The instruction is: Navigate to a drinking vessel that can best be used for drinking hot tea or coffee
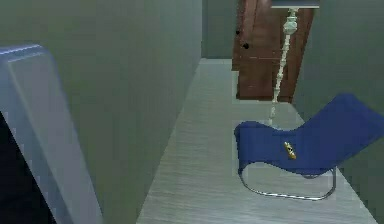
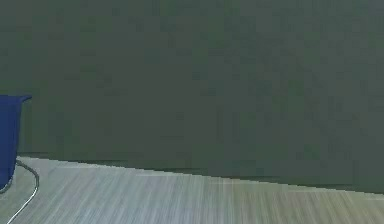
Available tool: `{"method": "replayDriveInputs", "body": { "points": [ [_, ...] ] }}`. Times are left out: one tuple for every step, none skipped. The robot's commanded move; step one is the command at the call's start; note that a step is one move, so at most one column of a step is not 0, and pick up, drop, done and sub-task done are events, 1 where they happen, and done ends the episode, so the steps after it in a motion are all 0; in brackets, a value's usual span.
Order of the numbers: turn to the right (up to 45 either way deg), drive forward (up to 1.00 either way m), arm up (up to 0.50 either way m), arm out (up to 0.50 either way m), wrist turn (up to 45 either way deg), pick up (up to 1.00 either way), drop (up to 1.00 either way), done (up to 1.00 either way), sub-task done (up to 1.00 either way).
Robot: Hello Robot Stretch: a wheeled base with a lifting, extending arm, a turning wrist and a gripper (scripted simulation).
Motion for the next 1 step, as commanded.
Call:
{"method": "replayDriveInputs", "body": {
  "points": [
    [0.0,1.0,0.0,0.0,0.0,0.0,0.0,0.0,0.0]
  ]
}}
